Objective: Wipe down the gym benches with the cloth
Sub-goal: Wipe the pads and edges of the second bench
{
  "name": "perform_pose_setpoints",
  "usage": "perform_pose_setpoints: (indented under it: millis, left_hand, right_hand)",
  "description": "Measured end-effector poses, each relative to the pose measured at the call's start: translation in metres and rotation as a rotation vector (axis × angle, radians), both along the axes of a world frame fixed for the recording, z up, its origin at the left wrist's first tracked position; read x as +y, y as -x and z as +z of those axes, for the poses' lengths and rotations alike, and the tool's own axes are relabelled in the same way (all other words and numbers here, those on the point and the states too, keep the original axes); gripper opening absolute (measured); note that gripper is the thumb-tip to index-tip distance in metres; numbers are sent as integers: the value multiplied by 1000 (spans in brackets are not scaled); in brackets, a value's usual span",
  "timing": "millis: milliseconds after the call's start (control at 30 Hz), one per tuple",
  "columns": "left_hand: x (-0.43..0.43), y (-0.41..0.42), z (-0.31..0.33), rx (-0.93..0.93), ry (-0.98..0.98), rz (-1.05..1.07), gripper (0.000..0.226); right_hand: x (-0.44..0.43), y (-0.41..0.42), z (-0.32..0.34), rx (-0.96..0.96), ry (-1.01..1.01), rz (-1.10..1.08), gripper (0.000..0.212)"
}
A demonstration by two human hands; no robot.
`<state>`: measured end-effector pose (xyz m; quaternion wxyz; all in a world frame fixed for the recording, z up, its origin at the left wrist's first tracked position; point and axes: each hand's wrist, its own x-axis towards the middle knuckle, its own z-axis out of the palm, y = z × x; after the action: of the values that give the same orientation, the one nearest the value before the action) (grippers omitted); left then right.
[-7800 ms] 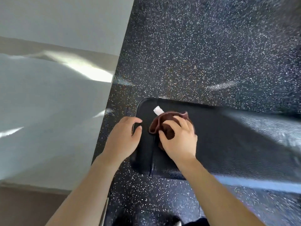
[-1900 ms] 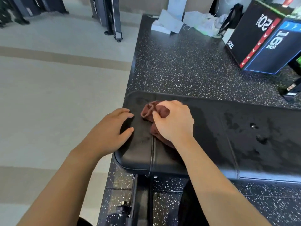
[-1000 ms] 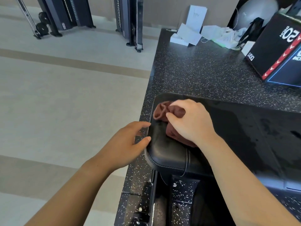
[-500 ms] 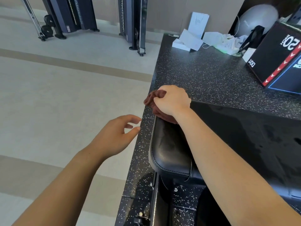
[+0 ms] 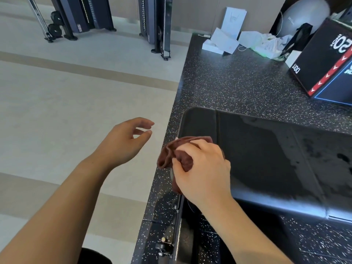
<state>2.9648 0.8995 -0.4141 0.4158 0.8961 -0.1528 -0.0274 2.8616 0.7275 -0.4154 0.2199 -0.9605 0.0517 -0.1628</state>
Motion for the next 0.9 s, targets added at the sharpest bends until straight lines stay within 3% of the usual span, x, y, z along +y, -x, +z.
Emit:
perform_pose_setpoints:
  millis: [267,433,567,900]
  left_hand:
    - [-22,14,5,-40,103,2,18]
    - [-58,19,9,-66,184,-73,21]
    - [-82,23,5,-122,98,-200,24]
    - [-105,28,-4,-283,-146,-317,26]
  right_hand:
    - [-13,19,-4,-96,12,-2,16]
    - [-60,47,-7,-163,-78,-122,21]
    - [-104,65,-9,-178,-91,-221,16]
    - [-94,7,11,36,-102,-200,15]
